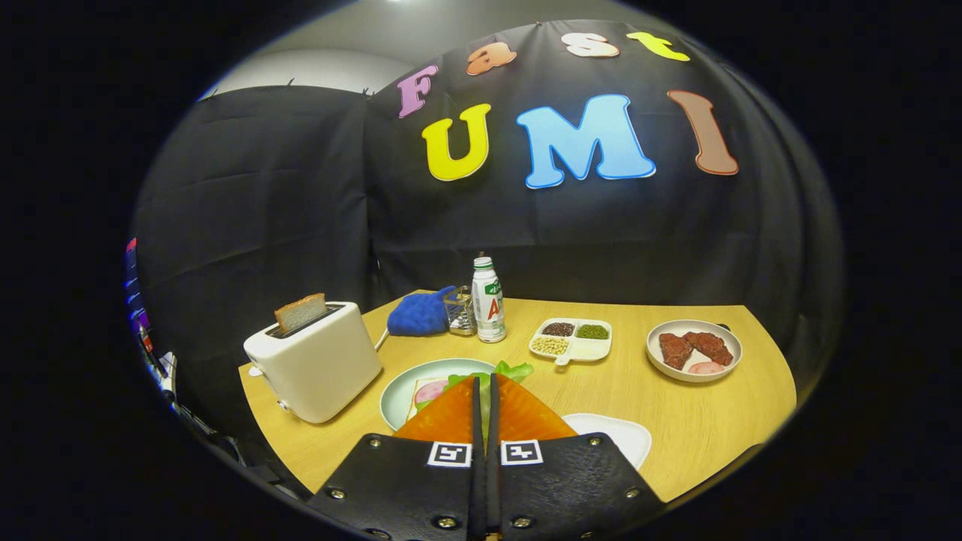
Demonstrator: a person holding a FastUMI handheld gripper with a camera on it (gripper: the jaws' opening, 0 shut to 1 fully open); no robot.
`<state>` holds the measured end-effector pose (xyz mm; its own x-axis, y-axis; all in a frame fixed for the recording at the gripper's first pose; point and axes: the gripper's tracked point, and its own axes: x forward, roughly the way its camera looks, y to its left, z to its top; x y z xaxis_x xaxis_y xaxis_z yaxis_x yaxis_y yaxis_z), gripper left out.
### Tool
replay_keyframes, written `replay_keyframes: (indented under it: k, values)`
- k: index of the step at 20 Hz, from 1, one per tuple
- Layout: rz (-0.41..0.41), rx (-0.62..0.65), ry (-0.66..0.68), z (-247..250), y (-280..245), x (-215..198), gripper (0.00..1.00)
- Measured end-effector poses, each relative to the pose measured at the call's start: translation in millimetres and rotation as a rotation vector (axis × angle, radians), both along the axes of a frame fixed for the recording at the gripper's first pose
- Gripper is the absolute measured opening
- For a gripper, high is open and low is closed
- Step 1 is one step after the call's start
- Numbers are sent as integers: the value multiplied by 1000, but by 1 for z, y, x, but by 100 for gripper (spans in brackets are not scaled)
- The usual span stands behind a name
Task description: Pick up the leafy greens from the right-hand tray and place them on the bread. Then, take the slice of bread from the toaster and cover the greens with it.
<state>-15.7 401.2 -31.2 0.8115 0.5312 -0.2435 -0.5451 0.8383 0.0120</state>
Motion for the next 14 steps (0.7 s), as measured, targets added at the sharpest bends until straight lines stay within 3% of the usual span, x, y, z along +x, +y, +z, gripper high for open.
replay_keyframes:
  k: [10,14]
  values:
    - [43,-11,8,-16,72,26,0]
    - [16,-41,-21,-34,89,38,0]
